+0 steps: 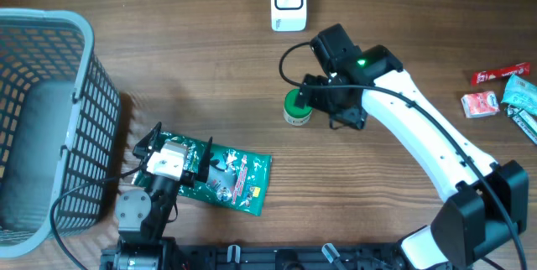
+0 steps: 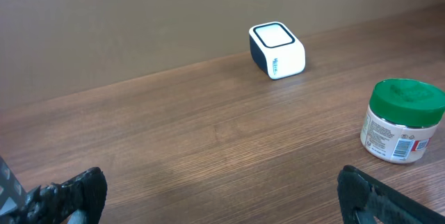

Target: Scan the item barcode

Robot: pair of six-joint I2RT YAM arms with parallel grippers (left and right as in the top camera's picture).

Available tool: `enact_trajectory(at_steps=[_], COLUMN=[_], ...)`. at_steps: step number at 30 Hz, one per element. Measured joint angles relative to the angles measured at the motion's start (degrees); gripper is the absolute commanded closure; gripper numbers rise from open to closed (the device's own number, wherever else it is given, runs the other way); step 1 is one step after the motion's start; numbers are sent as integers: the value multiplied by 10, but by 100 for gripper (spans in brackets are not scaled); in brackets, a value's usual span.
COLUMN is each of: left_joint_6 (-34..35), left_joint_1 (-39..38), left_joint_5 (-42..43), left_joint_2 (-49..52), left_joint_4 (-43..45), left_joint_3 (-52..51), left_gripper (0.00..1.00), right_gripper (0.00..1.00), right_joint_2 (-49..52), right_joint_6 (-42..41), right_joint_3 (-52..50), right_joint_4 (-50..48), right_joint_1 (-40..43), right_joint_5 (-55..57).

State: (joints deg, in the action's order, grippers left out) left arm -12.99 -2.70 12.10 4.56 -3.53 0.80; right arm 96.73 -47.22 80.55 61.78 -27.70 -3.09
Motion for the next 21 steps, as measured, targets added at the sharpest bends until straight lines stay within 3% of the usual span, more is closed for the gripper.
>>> enact_trajectory(at_steps=[8, 21], left_joint_6=[0, 0], left_joint_1=[0, 0], left_joint_5=[0, 0], left_joint_2=[0, 0], left_joint_4=[0, 0], left_joint_3=[0, 0], left_gripper=[0, 0], right_gripper=[0, 0], right_joint_2=[0, 76], right_joint_6=[11, 11], right_joint_3=[19, 21], right_joint_4=[-106, -133], right_joint_1=[0, 0], right_joint_5=[-29, -17])
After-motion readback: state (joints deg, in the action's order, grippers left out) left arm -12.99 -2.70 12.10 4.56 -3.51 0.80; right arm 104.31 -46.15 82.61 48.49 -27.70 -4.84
